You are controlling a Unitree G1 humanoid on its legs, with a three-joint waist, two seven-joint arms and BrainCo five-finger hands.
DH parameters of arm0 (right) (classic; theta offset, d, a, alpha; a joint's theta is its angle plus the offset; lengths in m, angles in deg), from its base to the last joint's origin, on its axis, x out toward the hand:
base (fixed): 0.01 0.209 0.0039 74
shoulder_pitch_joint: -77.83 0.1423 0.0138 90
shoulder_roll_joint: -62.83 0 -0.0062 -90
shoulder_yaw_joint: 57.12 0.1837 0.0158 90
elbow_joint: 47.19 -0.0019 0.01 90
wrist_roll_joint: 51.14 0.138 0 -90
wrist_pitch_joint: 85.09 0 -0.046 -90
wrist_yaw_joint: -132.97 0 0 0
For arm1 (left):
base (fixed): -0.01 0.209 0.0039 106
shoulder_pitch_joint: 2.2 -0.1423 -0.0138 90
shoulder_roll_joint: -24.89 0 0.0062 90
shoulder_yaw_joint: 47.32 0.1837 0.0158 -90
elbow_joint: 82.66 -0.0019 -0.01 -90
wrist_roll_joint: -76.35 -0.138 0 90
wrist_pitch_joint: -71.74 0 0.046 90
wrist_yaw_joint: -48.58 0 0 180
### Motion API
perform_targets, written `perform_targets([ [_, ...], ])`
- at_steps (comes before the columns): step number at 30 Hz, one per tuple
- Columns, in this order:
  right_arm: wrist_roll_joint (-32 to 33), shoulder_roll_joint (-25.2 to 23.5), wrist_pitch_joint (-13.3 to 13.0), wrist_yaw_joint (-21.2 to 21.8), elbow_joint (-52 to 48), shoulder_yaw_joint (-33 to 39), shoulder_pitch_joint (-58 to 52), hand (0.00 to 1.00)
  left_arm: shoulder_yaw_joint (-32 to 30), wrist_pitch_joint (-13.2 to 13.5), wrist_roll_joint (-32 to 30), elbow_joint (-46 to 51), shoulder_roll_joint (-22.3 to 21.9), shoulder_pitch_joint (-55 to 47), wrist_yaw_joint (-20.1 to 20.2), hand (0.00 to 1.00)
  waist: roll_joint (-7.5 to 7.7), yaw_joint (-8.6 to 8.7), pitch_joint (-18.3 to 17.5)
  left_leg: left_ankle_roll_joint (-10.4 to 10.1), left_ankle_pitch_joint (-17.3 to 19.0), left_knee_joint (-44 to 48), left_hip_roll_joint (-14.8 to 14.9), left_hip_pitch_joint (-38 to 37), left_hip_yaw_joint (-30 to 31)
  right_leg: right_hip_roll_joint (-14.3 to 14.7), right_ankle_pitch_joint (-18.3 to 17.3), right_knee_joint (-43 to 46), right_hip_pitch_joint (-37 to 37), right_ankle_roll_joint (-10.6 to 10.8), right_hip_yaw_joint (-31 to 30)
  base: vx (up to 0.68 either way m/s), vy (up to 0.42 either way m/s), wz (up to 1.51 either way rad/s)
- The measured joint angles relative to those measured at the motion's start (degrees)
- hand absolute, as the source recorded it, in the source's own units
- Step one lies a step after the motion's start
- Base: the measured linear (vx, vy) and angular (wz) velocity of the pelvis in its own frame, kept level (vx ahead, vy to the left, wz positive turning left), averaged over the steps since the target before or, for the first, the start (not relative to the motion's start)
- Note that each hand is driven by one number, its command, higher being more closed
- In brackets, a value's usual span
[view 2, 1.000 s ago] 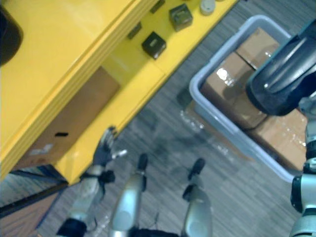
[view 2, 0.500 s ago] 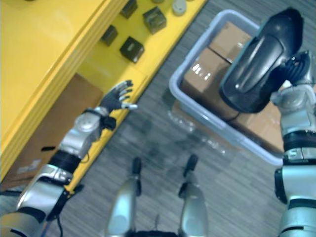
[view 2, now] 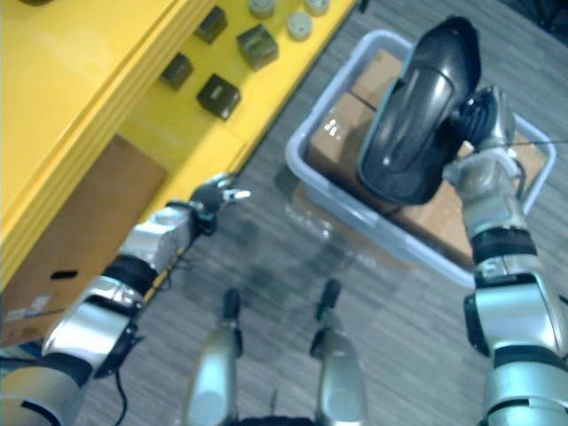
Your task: Walk over and take plastic housings, then place them on the shelf
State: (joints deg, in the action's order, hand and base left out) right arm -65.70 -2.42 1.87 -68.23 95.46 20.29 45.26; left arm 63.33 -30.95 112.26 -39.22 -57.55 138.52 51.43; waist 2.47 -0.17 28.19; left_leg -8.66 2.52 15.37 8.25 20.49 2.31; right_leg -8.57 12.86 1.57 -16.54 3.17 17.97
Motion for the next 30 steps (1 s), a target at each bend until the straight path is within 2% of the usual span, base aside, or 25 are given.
perform_targets([
  [2, -1.7, -0.5, -0.8, -0.6, 0.1, 0.0, -0.4, 1.00, -0.4, 0.4, 0.0, -0.2, 0.0, -0.4, 0.0, 0.00, 0.25, -0.07, 0.0, 0.0, -0.1, -0.7, 0.0, -1.2, -0.2, 0.0, 0.0, -0.2, 0.9, 0.0, -0.1, 0.02, 0.008, -0.02],
  [5, -3.0, -0.5, -1.9, -1.5, -0.2, 0.0, -0.8, 1.00, -1.0, 2.6, -0.3, -0.2, 0.0, -0.4, 0.1, 0.00, 0.48, -0.50, 0.1, 0.1, -0.4, -2.0, 0.0, -2.9, -1.2, 0.0, 0.0, -1.1, 2.4, 0.0, -0.6, 0.03, 0.017, -0.06],
  [7, -4.3, -0.5, -2.5, -1.7, -0.6, 0.0, -1.5, 1.00, -2.2, 2.7, -0.3, -0.1, 0.1, -0.4, 0.3, 0.00, 0.68, -0.46, 0.0, 0.1, -0.5, -2.7, 0.0, -3.9, -1.4, 0.0, -0.1, -1.3, 3.0, 0.1, -0.6, 0.05, 0.020, -0.02],
  [10, -5.0, -0.5, -3.0, -1.6, -1.8, 0.0, -3.3, 1.00, -2.4, 2.2, 1.2, -0.1, 0.1, -1.0, 1.2, 0.00, 0.96, -0.38, -0.1, 0.1, -0.6, -3.4, 0.0, -4.9, -1.6, 0.0, -0.1, -1.4, 3.9, 0.2, -0.6, 0.06, 0.019, 0.02],
  [13, -7.1, -0.5, -3.4, -1.4, -4.6, 0.0, -5.1, 1.00, -2.1, -0.3, 8.4, -0.2, -0.4, -2.4, 2.5, 0.00, 1.36, -0.23, -0.2, 0.1, -0.7, -3.7, 0.1, -6.1, -1.9, 0.0, -0.1, -1.6, 4.9, 0.2, -0.6, 0.06, 0.027, 0.00],
  [16, -9.0, -0.5, -4.3, -1.4, -7.2, 0.0, -5.6, 1.00, -2.1, -0.4, 11.2, -0.2, -0.6, -3.8, 3.2, 0.00, 1.58, -0.14, -0.4, 0.1, -0.7, -3.9, 0.1, -6.6, -2.3, 0.0, -0.1, -2.2, 5.7, 0.2, -0.6, 0.02, 0.009, 0.00],
  [20, -11.2, -0.5, -5.9, -1.4, -10.0, -0.1, -7.8, 1.00, -1.9, -0.4, 11.6, -0.4, -0.9, -4.9, 4.8, 0.00, 2.00, -0.43, -0.5, 0.2, -0.6, -4.1, 0.2, -7.6, -2.6, 0.0, -0.3, -2.4, 6.7, 0.4, -0.6, 0.00, 0.000, 0.00],
  [24, -13.2, -0.7, -6.1, -1.4, -14.0, -0.4, -11.2, 1.00, -1.6, 0.1, 11.3, -0.3, -1.5, -6.1, 5.2, 0.00, 3.09, -0.63, -1.3, 0.2, -0.7, -5.1, 0.1, -9.1, -2.9, -0.1, -0.5, -2.6, 7.9, 0.6, -0.5, 0.02, 0.015, 0.00],
  [30, -15.6, -2.4, -6.0, -1.4, -20.2, -0.3, -15.1, 1.00, 0.9, 0.1, 10.8, 1.6, -2.1, -7.3, 5.3, 0.00, 3.55, -0.49, -2.6, 0.2, -0.9, -7.4, 0.0, -12.5, -3.1, 0.0, -0.6, -4.1, 11.1, 0.8, 0.1, 0.05, 0.018, 0.02],
])
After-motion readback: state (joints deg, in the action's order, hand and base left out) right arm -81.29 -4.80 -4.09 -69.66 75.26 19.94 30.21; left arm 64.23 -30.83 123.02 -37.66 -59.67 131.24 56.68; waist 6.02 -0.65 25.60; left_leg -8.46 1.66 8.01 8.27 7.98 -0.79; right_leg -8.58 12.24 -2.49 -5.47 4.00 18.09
